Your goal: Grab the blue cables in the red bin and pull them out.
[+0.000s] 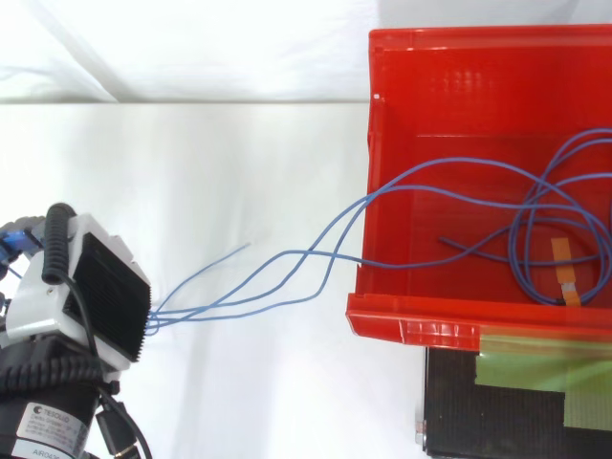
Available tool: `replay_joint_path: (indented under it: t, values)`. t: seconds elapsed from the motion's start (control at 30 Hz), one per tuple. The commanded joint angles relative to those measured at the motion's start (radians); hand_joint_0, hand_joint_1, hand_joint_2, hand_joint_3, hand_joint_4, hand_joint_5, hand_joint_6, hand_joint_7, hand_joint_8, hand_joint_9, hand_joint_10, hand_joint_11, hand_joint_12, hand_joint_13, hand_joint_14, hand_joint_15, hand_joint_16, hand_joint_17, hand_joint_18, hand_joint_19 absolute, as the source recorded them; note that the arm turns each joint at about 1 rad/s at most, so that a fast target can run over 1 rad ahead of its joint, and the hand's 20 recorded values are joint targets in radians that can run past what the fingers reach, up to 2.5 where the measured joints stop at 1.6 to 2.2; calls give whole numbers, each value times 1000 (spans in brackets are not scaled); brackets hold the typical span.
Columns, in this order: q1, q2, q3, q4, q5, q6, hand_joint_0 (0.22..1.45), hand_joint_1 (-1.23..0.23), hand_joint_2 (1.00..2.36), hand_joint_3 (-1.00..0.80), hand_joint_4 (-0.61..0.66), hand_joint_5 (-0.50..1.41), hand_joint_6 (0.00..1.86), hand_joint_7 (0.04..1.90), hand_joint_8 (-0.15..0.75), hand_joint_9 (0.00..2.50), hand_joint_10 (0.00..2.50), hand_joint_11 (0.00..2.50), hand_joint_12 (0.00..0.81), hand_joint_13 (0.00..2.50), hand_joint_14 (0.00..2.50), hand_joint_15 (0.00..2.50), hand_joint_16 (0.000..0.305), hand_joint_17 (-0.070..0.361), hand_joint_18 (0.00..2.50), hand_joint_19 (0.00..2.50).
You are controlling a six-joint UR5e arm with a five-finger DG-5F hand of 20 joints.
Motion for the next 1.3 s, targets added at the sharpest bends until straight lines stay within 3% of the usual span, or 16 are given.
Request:
replay_joint_path:
  t: [0.0,0.2,0.27,0.43,0.7,0.93,1.17,1.27]
  values:
    - [0,0,0,0,1,0,977,-1070,1000,-1000,-6,974,746,588,203,1086,34,814,253,1582,4,1730,35,80,1169,1388]
    - [1,0,0,0,0,0,979,-1069,1000,-1000,-4,974,748,585,213,1088,34,819,246,1549,365,1671,35,79,1211,1462]
    - [3,0,1,2,0,-1,979,-1069,1000,-1000,-11,975,746,579,212,1089,33,824,253,1503,664,1546,34,77,1222,1497]
    - [3,0,1,5,3,-3,980,-1068,1000,-1000,-2,976,742,582,207,1097,34,821,239,1477,840,1496,35,78,1239,1520]
    - [3,0,1,5,3,-5,983,-1070,1000,-1000,-4,978,736,586,204,1110,34,836,242,1463,907,1478,35,78,1245,1514]
    - [3,0,1,5,3,-5,985,-1064,1000,-1000,-39,967,765,570,180,1200,35,1270,255,1445,872,1481,34,77,1228,1503]
    - [3,0,0,5,4,-3,983,-1057,1000,-1000,-33,945,807,547,165,1265,33,1389,248,1439,812,1500,34,76,1203,1481]
    - [3,0,0,5,4,-3,983,-1052,1000,-1000,-35,939,819,537,156,1361,26,1587,250,1439,786,1495,34,77,1197,1483]
